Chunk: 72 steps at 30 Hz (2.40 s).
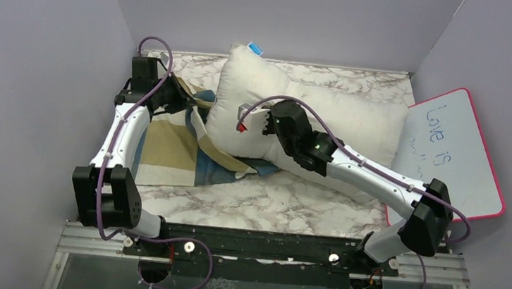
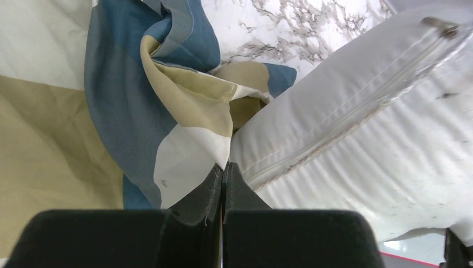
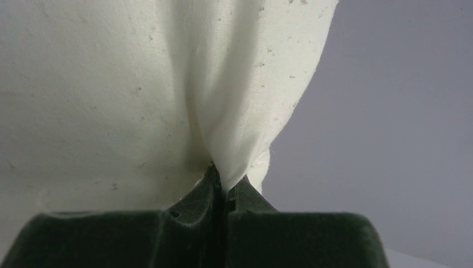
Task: Put the pillow into the pillowcase
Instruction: Stuff the pillow into the pillowcase.
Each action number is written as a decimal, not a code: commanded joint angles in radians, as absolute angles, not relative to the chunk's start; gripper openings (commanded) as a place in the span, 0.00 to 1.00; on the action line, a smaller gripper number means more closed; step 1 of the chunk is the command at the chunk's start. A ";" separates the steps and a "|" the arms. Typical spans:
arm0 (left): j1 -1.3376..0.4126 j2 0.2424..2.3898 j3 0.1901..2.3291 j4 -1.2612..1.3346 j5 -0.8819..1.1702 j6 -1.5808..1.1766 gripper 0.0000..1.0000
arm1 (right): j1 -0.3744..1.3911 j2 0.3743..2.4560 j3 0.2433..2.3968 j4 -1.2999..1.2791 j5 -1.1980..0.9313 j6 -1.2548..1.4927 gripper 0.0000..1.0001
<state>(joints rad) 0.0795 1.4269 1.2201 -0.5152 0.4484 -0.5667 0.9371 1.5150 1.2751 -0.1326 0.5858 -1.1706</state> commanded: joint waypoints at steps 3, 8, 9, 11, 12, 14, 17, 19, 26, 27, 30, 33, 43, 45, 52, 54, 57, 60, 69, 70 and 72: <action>0.085 1.471 1.269 -0.434 0.504 -0.624 0.00 | 0.957 1.494 1.325 -0.272 0.549 -1.159 0.00; 0.086 1.501 1.289 -0.411 0.534 -0.643 0.00 | 0.998 1.525 1.430 -0.546 0.488 -1.036 0.00; 0.085 1.505 1.292 -0.407 0.539 -0.647 0.00 | 1.007 1.540 1.468 -0.618 0.475 -1.006 0.00; 0.086 1.512 1.297 -0.397 0.550 -0.651 0.00 | 1.021 1.567 1.534 -0.720 0.460 -0.952 0.00; 0.086 1.512 1.298 -0.389 0.555 -0.652 0.00 | 1.030 1.577 1.550 -0.750 0.451 -0.929 0.00; 0.084 1.511 1.290 -0.368 0.572 -0.654 0.00 | 1.038 1.601 1.578 -0.785 0.388 -0.892 0.00; 0.082 1.506 1.261 -0.345 0.584 -0.660 0.00 | 1.039 1.633 1.554 -0.740 0.270 -0.852 0.00; 0.082 1.508 1.249 -0.338 0.577 -0.655 0.00 | 1.037 1.634 1.514 -0.659 0.223 -0.831 0.00; 0.073 1.522 1.251 -0.298 0.538 -0.626 0.00 | 0.876 1.608 1.503 -0.325 0.009 -0.660 0.00; 0.070 1.529 1.249 -0.289 0.552 -0.632 0.00 | 0.863 1.615 1.515 -0.303 0.019 -0.644 0.01; 0.059 1.541 1.248 -0.255 0.616 -0.679 0.00 | 0.847 1.689 1.613 -0.344 0.085 -0.644 0.00; 0.039 1.533 1.272 -0.247 0.660 -0.727 0.00 | 0.835 1.785 1.715 -0.401 0.192 -0.662 0.00; 0.047 1.549 1.422 -0.344 0.572 -0.739 0.00 | 0.784 1.848 1.746 -0.494 0.343 -0.658 0.00; 0.055 1.574 1.462 -0.349 0.577 -0.759 0.00 | 0.784 1.816 1.705 -0.497 0.372 -0.650 0.00; 0.040 1.704 1.591 -0.335 0.526 -0.753 0.00 | 0.787 1.703 1.616 -0.495 0.124 -0.498 0.00; 0.029 1.738 1.602 -0.333 0.528 -0.738 0.00 | 0.787 1.731 1.630 -0.524 0.022 -0.451 0.00; 0.009 1.762 1.620 -0.331 0.529 -0.705 0.00 | 0.787 1.803 1.702 -0.636 -0.062 -0.406 0.00; 0.007 1.757 1.628 -0.341 0.508 -0.690 0.00 | 0.787 1.832 1.787 -0.786 -0.096 -0.351 0.00; -0.056 1.749 1.564 -0.343 0.501 -0.666 0.00 | 0.804 1.767 1.891 -0.822 -0.307 -0.107 0.00; -0.070 1.746 1.537 -0.336 0.501 -0.661 0.00 | 0.804 1.745 1.817 -0.748 -0.340 -0.086 0.00; -0.093 1.738 1.472 -0.314 0.484 -0.651 0.00 | 0.803 1.729 1.699 -0.612 -0.362 -0.034 0.00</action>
